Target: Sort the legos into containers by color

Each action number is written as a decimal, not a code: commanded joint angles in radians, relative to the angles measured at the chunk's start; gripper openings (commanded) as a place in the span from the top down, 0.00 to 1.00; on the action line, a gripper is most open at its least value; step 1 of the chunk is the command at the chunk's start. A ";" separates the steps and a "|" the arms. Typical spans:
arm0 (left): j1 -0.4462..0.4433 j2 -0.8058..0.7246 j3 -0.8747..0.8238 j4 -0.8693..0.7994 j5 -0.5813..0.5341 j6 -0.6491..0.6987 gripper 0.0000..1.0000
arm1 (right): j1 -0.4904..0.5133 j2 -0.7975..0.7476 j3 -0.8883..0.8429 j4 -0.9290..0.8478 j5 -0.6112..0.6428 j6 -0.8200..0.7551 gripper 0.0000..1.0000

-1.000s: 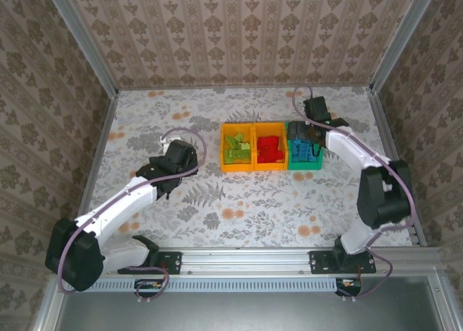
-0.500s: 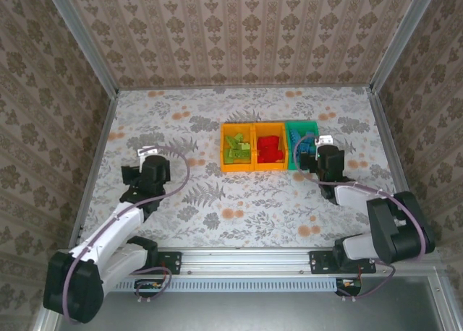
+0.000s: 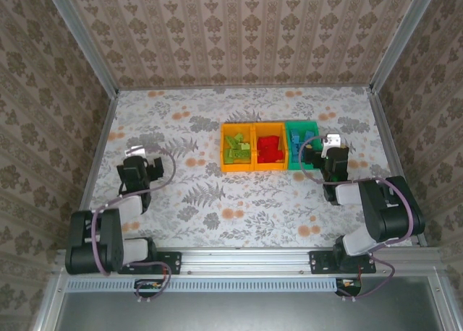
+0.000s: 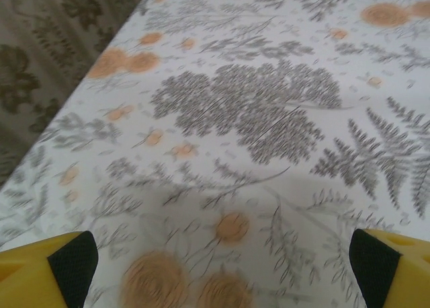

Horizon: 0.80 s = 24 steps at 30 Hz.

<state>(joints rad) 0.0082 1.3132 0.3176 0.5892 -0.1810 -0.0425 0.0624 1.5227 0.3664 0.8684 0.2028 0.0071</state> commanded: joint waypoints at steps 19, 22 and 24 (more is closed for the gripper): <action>-0.031 0.225 0.087 0.271 0.147 0.095 0.00 | -0.007 0.006 0.023 0.020 -0.030 0.016 0.00; -0.031 0.225 0.087 0.271 0.148 0.094 0.00 | -0.007 0.006 0.023 0.021 -0.031 0.016 0.01; -0.031 0.224 0.087 0.271 0.148 0.094 0.00 | -0.007 0.005 0.023 0.021 -0.029 0.016 0.00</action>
<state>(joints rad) -0.0250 1.5414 0.3847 0.8280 -0.0376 0.0315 0.0605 1.5227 0.3668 0.8684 0.1936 0.0071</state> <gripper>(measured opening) 0.994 0.995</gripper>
